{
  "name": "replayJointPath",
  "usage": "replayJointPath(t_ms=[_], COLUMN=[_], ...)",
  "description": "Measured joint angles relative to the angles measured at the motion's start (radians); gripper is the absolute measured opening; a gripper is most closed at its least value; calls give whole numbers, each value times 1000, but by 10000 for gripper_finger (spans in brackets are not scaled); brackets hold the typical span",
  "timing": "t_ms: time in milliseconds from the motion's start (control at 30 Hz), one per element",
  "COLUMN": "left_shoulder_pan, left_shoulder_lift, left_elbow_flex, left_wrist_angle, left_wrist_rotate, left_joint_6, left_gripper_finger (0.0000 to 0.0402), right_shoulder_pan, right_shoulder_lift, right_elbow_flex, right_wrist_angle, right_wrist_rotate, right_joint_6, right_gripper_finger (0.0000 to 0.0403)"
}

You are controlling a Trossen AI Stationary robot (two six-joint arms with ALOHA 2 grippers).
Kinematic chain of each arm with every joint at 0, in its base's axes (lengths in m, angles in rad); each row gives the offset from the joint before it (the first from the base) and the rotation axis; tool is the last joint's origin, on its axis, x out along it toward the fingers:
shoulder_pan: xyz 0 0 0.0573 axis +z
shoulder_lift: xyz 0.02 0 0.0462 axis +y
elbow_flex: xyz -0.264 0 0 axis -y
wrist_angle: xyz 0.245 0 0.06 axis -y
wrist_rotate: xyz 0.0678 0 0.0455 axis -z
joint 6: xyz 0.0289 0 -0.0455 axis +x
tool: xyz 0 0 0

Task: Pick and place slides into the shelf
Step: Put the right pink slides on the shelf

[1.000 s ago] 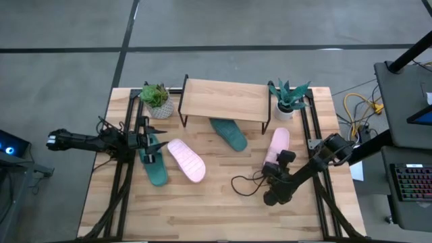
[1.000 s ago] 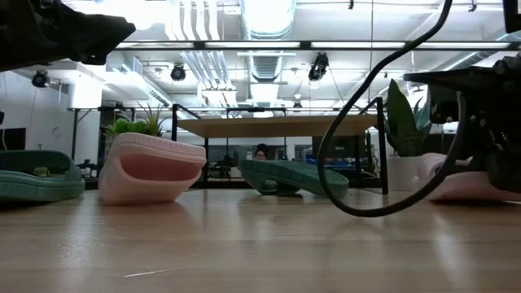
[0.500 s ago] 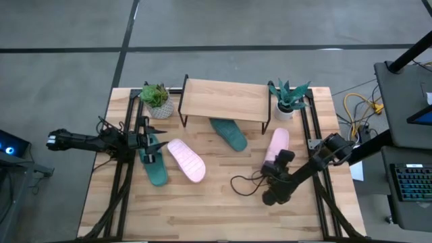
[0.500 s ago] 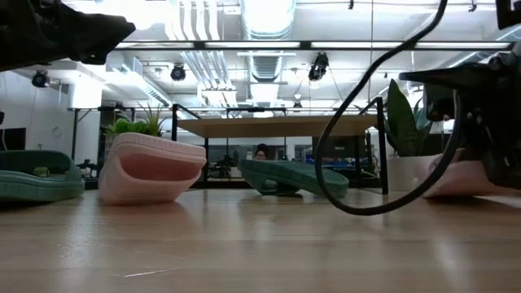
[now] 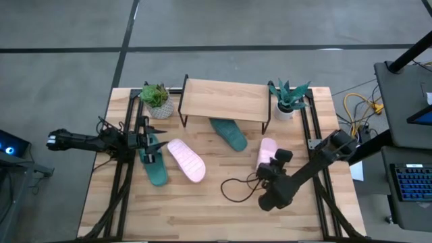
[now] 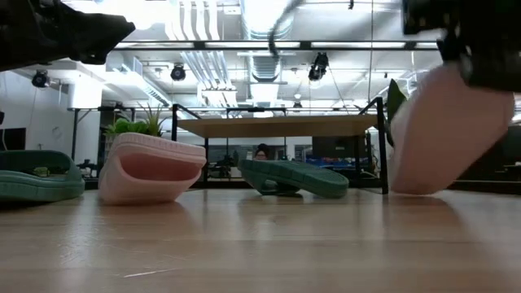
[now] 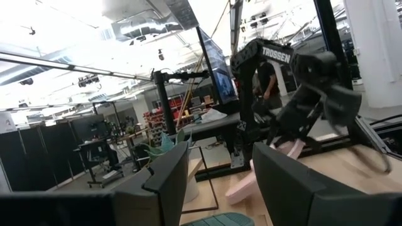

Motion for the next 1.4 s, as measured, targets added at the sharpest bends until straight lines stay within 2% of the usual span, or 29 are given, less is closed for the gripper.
replayJointPath(t_ms=[367,800,967,1167,1400], left_shoulder_pan=[0,0,0,0,0], left_shoulder_lift=[1,1,1,2,3], left_elbow_flex=[0,0,0,0,0], left_wrist_angle=[1,4,4,4,3], left_wrist_rotate=[0,0,0,0,0], left_joint_6=[0,0,0,0,0], left_gripper_finger=[164,164,164,164,164], right_shoulder_pan=[0,-28,-103,-250,-393], right_shoulder_lift=[-75,-79,-79,-79,-75], right_elbow_flex=[211,447,484,492,467], right_wrist_angle=[-4,-3,-4,-3,-3], right_wrist_rotate=[50,446,554,556,571], right_joint_6=[-148,-419,-465,-494,-603], right_gripper_finger=[12,12,12,12,12])
